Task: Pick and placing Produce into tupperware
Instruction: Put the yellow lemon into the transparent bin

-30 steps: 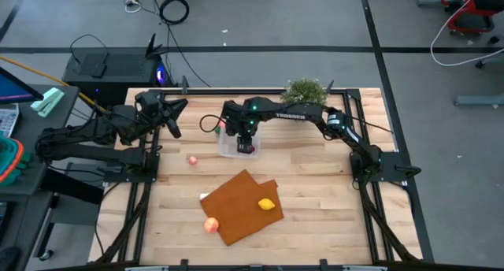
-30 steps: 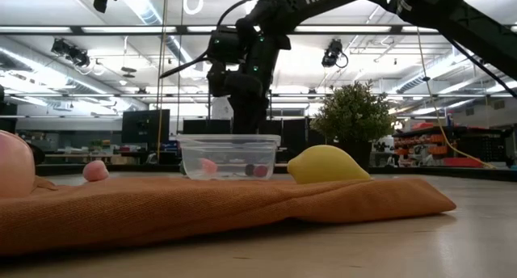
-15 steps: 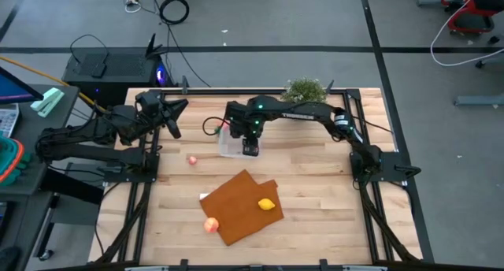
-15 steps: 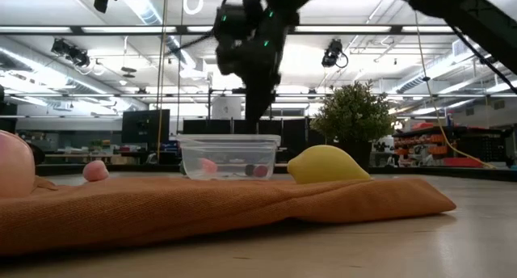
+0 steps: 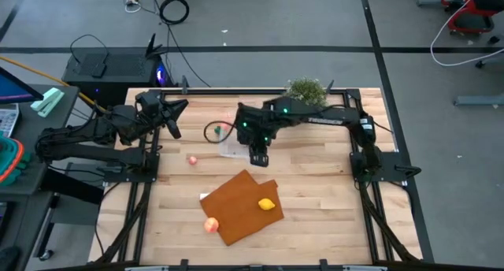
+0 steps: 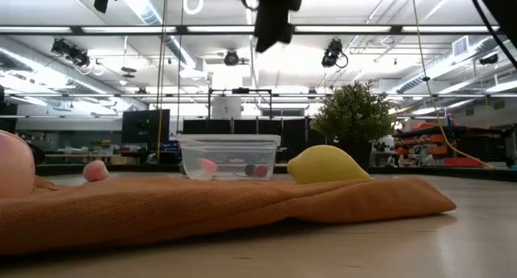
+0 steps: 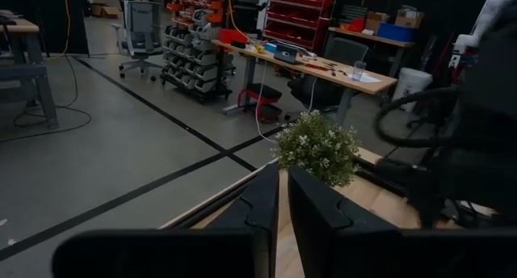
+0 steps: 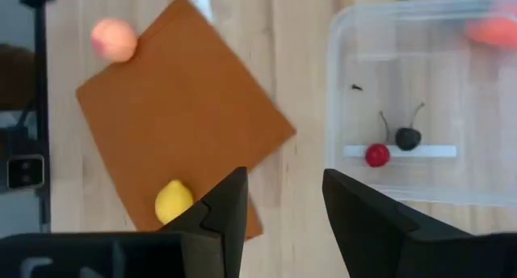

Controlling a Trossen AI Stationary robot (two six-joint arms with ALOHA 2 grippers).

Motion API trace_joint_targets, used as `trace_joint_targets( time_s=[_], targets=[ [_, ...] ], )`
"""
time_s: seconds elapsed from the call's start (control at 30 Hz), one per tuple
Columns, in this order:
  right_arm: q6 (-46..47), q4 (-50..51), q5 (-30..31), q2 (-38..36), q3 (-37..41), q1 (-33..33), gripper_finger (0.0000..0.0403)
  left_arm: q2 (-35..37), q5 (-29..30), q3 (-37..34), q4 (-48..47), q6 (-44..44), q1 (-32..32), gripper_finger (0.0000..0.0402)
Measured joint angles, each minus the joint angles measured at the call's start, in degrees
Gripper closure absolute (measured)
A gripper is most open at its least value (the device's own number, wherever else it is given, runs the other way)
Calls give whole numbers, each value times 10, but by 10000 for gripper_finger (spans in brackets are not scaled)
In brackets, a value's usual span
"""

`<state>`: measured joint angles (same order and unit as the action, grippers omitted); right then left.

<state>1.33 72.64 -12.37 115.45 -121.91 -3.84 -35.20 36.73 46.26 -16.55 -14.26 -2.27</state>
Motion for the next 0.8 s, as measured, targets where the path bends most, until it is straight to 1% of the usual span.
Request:
trace_joint_targets(
  time_s=[0.07, 0.17, 0.27, 0.4, 0.47, 0.57, 0.67, 0.8],
  targets=[
    [-14, 1, 18, -6, 2, 22, 271, 0, 0, 0, 0, 0, 0, 361],
    [-20, 4, 20, -14, 15, 51, 271, 0, 0, 0, 0, 0, 0, 362],
    [6, 13, 21, -14, 39, 70, 271, 0, 0, 0, 0, 0, 0, 366],
    [42, 4, 25, -14, 97, 91, 271, 0, 0, 0, 0, 0, 0, 371],
    [61, 2, 25, -20, 137, 105, 271, 0, -8, 0, -1, 0, 0, 372],
    [107, -37, 26, -53, 211, 122, 271, 0, -20, 0, -1, 0, 0, 369],
    [176, -93, 29, -104, 297, 137, 271, 0, -32, 0, -1, 1, 0, 365],
    [286, -190, 54, -184, 411, 153, 271, 0, -37, 0, -2, 1, 0, 363]
  ],
)
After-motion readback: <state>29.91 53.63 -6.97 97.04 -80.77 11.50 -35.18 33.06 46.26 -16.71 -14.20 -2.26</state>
